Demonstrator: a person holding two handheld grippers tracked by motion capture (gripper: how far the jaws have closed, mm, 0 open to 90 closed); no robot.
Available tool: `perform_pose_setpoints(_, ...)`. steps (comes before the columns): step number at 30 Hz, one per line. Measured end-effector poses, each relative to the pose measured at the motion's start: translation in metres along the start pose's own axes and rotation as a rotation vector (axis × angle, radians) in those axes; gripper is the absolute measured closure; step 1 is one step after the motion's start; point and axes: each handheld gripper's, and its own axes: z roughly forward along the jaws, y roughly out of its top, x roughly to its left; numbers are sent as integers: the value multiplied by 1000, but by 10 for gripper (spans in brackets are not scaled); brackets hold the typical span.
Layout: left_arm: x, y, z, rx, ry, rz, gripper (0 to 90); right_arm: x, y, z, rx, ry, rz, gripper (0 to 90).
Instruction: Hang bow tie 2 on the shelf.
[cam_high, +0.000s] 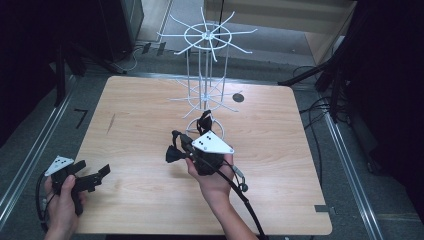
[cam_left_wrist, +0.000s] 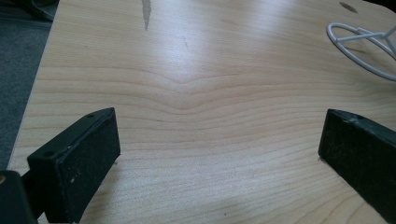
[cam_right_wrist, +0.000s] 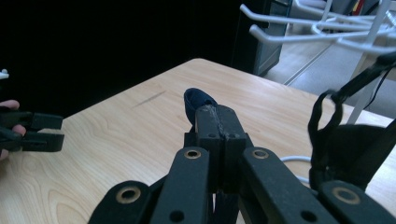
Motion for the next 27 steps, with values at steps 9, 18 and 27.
perform_pose_setpoints(9,0,0,0,-3,5,5,0,0,15,-4,-27,-8,-10,900)
perform_pose_setpoints(18,0,0,0,-6,5,4,0,-4,32,-9,-66,-18,-4,900)
perform_pose_setpoints(27,0,0,0,-4,3,3,0,-6,41,-8,-86,-28,7,900)
